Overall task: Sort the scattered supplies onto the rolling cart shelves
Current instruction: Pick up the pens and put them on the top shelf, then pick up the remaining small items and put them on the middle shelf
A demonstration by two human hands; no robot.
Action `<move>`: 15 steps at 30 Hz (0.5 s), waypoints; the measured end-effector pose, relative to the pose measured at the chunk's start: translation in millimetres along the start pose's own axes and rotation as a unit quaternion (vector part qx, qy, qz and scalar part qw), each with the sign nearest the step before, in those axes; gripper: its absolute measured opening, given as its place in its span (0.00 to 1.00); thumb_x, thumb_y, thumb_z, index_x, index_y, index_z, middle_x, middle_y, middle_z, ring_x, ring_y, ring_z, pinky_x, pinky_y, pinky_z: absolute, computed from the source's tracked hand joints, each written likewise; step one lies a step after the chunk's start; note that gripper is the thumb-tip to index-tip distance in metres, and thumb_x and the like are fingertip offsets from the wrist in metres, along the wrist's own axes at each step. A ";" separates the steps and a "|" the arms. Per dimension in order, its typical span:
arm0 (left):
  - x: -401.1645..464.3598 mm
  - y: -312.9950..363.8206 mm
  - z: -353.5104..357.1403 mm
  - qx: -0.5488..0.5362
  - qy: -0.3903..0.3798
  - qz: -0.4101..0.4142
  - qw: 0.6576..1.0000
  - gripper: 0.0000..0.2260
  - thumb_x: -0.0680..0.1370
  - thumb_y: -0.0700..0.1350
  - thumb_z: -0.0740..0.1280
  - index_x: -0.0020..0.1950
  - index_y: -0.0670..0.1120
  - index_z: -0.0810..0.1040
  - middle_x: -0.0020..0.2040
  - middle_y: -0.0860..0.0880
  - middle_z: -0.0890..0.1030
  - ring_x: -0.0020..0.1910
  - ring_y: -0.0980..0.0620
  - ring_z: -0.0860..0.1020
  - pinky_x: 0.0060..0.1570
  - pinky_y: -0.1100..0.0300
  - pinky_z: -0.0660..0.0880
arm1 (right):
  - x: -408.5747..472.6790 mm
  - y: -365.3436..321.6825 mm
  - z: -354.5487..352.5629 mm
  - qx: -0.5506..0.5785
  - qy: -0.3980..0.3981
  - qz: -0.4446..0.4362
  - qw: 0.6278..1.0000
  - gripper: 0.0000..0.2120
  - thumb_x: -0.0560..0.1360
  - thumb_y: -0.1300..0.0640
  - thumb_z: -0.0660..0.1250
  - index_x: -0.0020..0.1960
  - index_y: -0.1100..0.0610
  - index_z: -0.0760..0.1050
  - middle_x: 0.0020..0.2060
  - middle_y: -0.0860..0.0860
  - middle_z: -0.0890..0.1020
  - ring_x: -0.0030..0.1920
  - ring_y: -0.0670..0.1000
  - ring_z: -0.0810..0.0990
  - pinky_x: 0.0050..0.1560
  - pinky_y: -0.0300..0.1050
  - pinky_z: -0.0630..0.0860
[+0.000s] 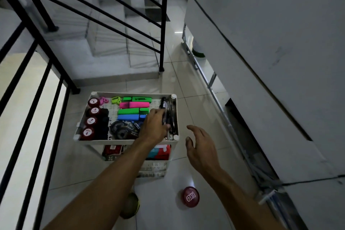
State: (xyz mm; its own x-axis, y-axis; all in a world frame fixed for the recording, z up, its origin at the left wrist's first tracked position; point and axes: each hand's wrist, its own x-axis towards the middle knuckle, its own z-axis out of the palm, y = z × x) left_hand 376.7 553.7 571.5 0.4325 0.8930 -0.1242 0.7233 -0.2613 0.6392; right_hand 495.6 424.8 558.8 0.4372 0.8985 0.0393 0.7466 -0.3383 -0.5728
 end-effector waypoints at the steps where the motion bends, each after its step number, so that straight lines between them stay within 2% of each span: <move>1: -2.2 -1.3 1.9 0.012 0.008 0.012 1.000 0.25 0.77 0.45 0.69 0.73 0.46 0.67 0.69 0.45 0.70 0.66 0.46 0.71 0.64 0.49 0.70 | -4.3 1.9 -0.1 -0.005 -0.002 -0.001 1.000 0.21 0.80 0.55 0.62 0.72 0.51 0.67 0.69 0.48 0.73 0.67 0.48 0.70 0.67 0.41 0.63; 7: -42.2 -7.8 5.0 0.011 0.011 0.086 0.996 0.25 0.80 0.53 0.62 0.75 0.48 0.63 0.76 0.47 0.63 0.73 0.46 0.63 0.70 0.49 0.62 | -41.5 6.5 1.4 -0.031 -0.021 -0.002 0.999 0.24 0.79 0.51 0.63 0.74 0.51 0.64 0.71 0.49 0.71 0.69 0.49 0.68 0.69 0.45 0.63; 10: -87.1 -21.8 -1.1 0.015 0.049 0.154 0.987 0.23 0.79 0.53 0.62 0.74 0.50 0.65 0.74 0.49 0.66 0.72 0.49 0.65 0.70 0.49 0.64 | -68.1 3.4 8.2 -0.049 -0.049 0.002 0.998 0.29 0.79 0.45 0.62 0.77 0.48 0.58 0.75 0.48 0.65 0.73 0.49 0.63 0.71 0.48 0.60; 13: -148.7 -54.8 -4.4 0.026 0.086 0.156 0.984 0.24 0.77 0.52 0.65 0.72 0.50 0.67 0.71 0.49 0.69 0.69 0.51 0.68 0.67 0.55 0.64 | -107.1 2.2 21.1 -0.073 -0.074 0.018 0.994 0.34 0.77 0.39 0.61 0.78 0.44 0.52 0.77 0.47 0.58 0.76 0.49 0.57 0.73 0.51 0.56; 15: -190.1 -85.8 -6.7 0.057 0.076 0.153 0.984 0.26 0.76 0.53 0.65 0.73 0.50 0.66 0.71 0.49 0.69 0.69 0.50 0.67 0.67 0.55 0.62 | -140.2 1.4 33.0 -0.098 -0.079 0.019 0.992 0.35 0.76 0.36 0.60 0.78 0.42 0.49 0.78 0.46 0.55 0.76 0.49 0.55 0.73 0.50 0.54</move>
State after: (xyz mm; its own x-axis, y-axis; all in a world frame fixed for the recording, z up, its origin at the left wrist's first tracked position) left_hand 228.8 408.8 545.4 0.5601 0.8085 0.1806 0.6309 -0.5576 0.5395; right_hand 418.8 307.6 525.5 0.3938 0.9117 -0.1173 0.8215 -0.4064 -0.4000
